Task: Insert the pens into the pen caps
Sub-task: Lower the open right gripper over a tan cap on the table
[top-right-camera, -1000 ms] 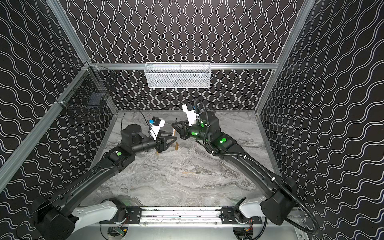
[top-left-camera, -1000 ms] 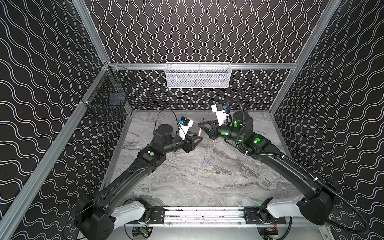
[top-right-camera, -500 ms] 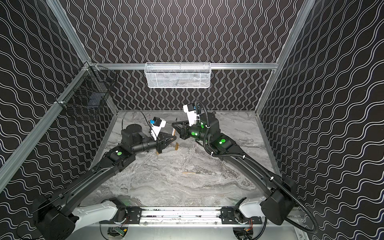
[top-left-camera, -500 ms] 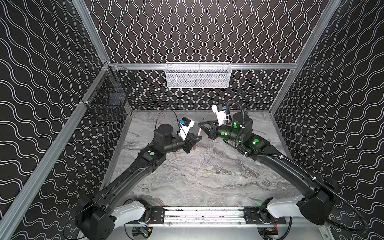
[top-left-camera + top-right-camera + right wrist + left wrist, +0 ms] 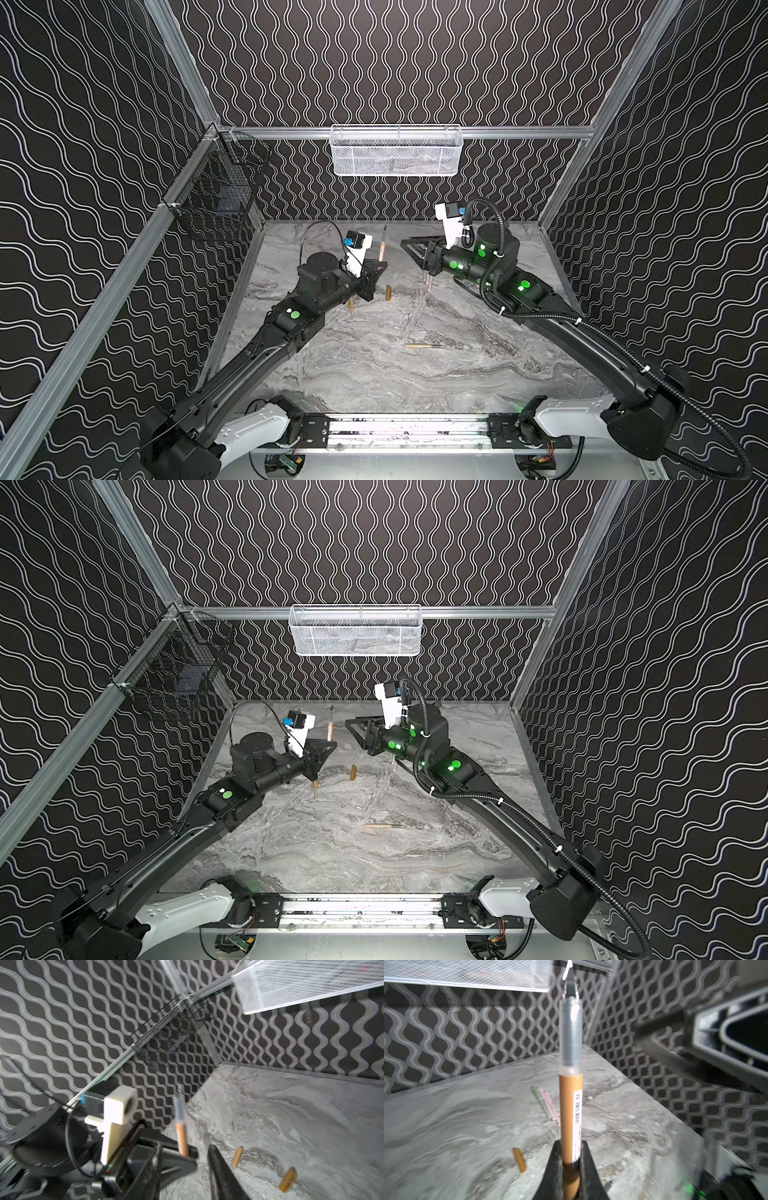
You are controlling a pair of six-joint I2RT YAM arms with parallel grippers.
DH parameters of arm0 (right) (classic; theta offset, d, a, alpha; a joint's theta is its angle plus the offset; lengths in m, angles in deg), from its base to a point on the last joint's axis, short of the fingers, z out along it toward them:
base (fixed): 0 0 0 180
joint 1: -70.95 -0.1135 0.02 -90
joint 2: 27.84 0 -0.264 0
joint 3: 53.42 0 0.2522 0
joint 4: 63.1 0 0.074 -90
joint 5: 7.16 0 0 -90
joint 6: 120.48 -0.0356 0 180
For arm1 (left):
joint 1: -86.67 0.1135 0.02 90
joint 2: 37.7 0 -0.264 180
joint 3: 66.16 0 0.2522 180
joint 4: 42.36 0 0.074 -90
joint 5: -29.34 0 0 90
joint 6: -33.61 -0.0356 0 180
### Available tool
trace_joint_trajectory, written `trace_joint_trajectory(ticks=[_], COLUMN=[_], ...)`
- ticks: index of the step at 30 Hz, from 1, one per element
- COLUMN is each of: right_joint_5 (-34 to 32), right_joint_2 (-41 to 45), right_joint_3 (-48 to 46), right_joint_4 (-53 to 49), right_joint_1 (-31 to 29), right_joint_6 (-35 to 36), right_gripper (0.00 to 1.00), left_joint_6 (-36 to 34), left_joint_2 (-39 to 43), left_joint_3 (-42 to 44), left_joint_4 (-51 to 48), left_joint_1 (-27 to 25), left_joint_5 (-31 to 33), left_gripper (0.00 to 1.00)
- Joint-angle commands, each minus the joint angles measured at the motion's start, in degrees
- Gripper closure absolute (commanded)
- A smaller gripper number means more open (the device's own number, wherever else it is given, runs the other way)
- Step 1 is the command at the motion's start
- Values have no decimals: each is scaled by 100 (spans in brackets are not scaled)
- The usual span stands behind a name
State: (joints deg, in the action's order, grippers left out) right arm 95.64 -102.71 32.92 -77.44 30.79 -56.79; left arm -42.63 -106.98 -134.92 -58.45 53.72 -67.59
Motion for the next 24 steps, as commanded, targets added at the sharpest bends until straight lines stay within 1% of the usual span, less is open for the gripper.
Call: trace_joint_trajectory(ticks=[1,3,4,6,8,13,15,19,22,24], right_joint_5=[-908,-1166,-1260,-1304,-1280,-1060,-1045,-911,-722,-652], right_joint_2=[-288,-808,-1136,-1695,-2362,-3879,-4308,-4820,-5119,-5254], right_joint_3=[-23,299,440,662,984,2022,2374,2620,2802,2890], right_joint_4=[-454,-948,-1167,-1414,-1732,-2510,-2786,-2870,-2999,-3051], right_joint_1=[58,83,90,96,100,87,66,40,44,44], right_joint_6=[-254,-259,-291,-352,-410,-420,-406,-392,-331,-271], right_gripper=[73,81,84,86,86,76,75,73,67,67], left_joint_6=[144,177,198,215,245,265,268,298,350,424], left_joint_2=[131,241,318,441,543,551,538,512,519,577], left_joint_3=[16,25,66,133,178,175,157,149,153,224], left_joint_4=[-202,-289,-293,-292,-284,-292,-286,-278,-251,-146], left_joint_1=[7,6,7,0,8,2,7,-1,3,5], left_joint_5=[1275,1672,1840,2067,2214,2162,2088,1940,1812,1739], left_gripper=[100,100,100,100,100,100,100,100,100,100])
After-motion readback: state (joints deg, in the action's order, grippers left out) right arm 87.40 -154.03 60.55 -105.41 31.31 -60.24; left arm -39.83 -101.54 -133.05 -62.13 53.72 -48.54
